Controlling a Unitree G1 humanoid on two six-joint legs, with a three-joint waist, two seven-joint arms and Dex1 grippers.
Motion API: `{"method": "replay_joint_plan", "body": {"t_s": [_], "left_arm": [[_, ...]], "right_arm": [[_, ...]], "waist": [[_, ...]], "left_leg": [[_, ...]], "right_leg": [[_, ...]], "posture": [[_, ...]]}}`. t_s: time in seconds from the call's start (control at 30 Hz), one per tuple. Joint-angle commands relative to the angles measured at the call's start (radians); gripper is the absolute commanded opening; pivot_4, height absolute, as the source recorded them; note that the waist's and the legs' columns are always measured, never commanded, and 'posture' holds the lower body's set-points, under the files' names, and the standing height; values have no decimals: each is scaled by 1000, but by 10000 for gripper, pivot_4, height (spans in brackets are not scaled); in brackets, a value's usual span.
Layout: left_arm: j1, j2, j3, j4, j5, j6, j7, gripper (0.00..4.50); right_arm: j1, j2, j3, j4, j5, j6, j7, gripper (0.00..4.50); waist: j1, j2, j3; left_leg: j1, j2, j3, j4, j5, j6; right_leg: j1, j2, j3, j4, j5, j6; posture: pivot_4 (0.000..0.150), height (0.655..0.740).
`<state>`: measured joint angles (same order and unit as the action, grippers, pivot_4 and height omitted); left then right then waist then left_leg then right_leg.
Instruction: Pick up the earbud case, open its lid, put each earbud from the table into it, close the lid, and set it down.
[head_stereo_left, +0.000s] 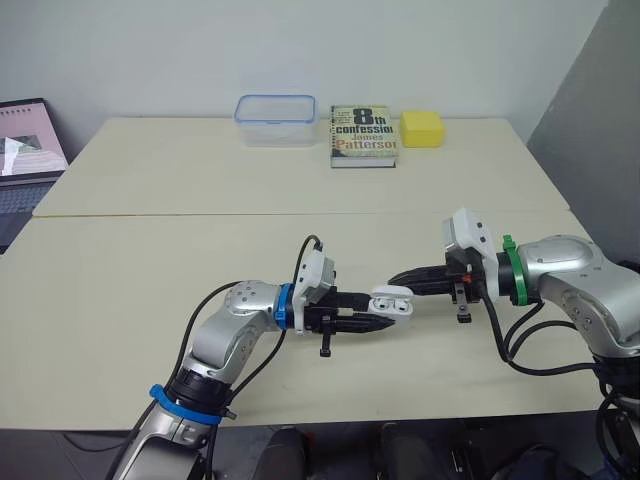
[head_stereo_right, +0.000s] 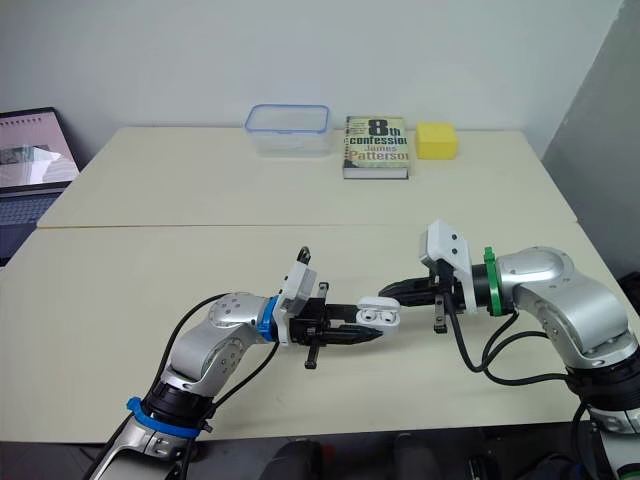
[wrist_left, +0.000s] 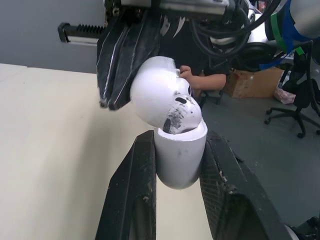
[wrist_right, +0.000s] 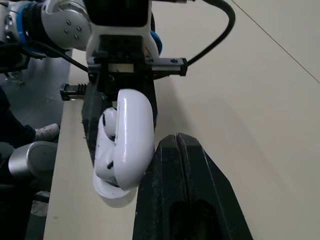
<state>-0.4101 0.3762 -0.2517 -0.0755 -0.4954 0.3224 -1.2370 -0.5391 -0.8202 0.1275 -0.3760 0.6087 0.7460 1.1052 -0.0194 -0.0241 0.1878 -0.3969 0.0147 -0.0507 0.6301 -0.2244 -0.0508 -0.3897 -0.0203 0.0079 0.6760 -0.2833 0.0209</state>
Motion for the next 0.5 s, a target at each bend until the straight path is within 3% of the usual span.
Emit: {"method": "replay_joint_plan", "body": {"t_s": [0.03, 0.2, 0.3, 0.5], "left_arm": [[5, 5, 3, -41, -9, 2, -2, 7967], [11, 4, 10, -40, -16, 22, 13, 7967], [4, -6, 22, -30, -35, 80, 47, 7967], [-63, 5, 53, 90, -108, 443, 164, 7967]], "right_arm": [[-13, -22, -39, -34, 31, -1, 33, 0], [17, -53, -42, -72, 53, 8, 56, 0], [35, -49, -33, -63, -9, -36, 14, 0], [47, -54, -42, 4, -131, -127, -41, 0]], "waist": [[0, 0, 0], [0, 0, 0], [0, 0, 0], [-7, 0, 0]], "left_leg": [[0, 0, 0, 0, 0, 0], [0, 0, 0, 0, 0, 0], [0, 0, 0, 0, 0, 0], [0, 0, 0, 1, 0, 0]], "right_leg": [[0, 0, 0, 0, 0, 0], [0, 0, 0, 0, 0, 0], [0, 0, 0, 0, 0, 0], [0, 0, -1, 2, 0, 0]], "posture": [[1500, 7400], [1500, 7400], [1500, 7400], [1500, 7400]]}}
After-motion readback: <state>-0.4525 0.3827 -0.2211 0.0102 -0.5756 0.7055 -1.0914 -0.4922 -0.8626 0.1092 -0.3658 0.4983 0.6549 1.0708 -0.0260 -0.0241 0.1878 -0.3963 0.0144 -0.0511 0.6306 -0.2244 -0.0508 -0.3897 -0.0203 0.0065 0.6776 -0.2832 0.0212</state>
